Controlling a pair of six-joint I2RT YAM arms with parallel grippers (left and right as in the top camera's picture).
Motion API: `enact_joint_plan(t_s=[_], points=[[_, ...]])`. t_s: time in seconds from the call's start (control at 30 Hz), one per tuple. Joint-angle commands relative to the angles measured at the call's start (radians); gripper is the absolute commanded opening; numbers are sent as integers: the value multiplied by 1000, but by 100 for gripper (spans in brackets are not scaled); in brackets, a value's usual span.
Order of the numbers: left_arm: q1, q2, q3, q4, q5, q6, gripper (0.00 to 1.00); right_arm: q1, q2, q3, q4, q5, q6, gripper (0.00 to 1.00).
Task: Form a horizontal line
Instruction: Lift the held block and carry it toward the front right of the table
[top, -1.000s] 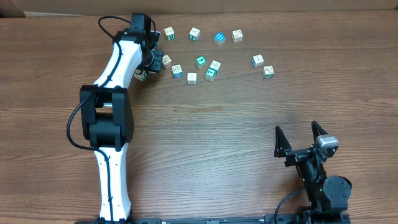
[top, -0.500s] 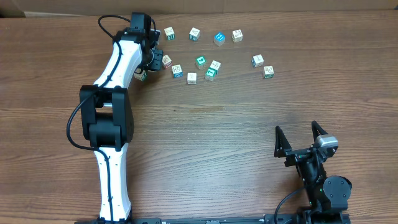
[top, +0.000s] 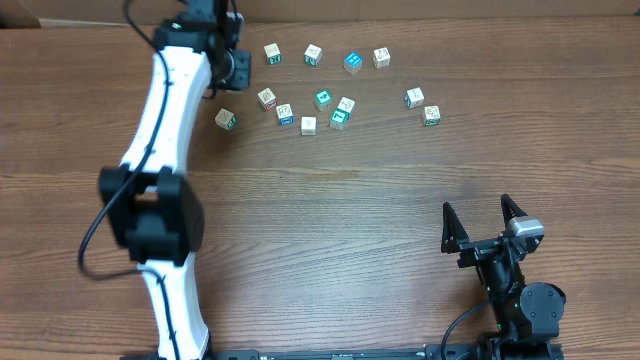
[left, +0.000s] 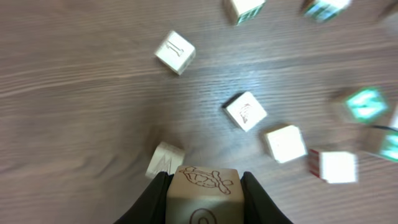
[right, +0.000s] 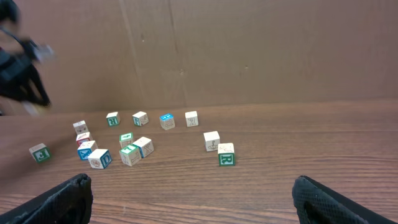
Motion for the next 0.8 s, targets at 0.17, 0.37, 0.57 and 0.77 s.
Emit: enact_joint_plan(t_s=[0.17, 0.37, 0.57, 0.77], points=[[-8, -224, 35, -208, 40, -193, 9, 5, -10, -11, 5, -6, 6, 100], [-15, -233, 20, -381, 76, -233, 6, 5, -10, -11, 5, -6, 6, 100], [-64, -233, -80, -448, 77, -236, 6, 5, -10, -11, 5, -6, 6, 100], [-153, -233, -246, -409, 75, -277, 5, 5, -10, -11, 5, -6, 6, 100]])
